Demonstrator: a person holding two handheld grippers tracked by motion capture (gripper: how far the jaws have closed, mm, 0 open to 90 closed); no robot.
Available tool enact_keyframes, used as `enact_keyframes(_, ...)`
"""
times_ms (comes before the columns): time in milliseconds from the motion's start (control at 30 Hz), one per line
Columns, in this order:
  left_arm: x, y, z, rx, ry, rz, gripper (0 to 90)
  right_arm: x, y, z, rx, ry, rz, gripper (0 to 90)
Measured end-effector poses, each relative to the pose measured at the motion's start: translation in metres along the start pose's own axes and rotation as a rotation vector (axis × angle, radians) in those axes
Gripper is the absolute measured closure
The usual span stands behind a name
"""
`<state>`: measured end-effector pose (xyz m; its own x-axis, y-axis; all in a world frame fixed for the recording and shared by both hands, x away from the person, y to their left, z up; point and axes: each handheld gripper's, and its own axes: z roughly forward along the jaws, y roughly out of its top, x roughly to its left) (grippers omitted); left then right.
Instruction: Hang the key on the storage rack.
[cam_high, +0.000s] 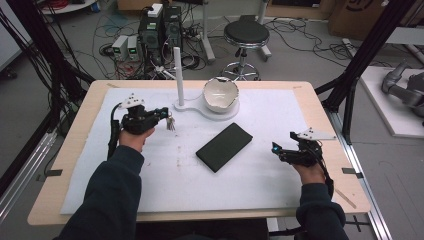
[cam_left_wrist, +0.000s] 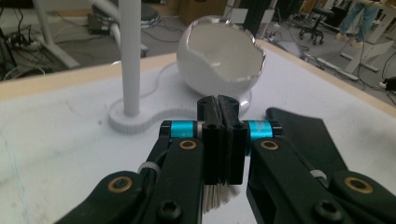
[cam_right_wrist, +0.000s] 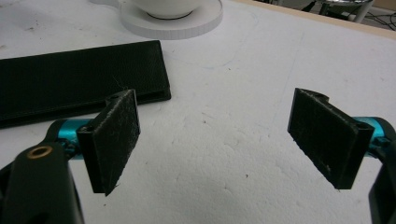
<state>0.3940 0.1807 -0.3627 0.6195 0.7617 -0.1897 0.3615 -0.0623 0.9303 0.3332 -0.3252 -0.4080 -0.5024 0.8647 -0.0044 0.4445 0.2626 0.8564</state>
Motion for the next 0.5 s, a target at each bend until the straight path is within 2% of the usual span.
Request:
enact_keyframes(133, 0.000, 0.025, -0.003, -0.033, 0.004, 0.028, 88.1, 0.000, 0.000, -0.001, -0.002, 0.000, 0.001, 16.8)
enact_keyframes(267, 0.004, 0.050, -0.003, -0.060, 0.011, 0.031, 88.1, 0.000, 0.000, -0.001, -0.003, 0.001, 0.004, 16.8)
enact_keyframes(500, 0.007, 0.084, 0.012, -0.073, 0.017, 0.052, 88.1, -0.001, 0.000, 0.000, -0.002, 0.010, 0.005, 16.8)
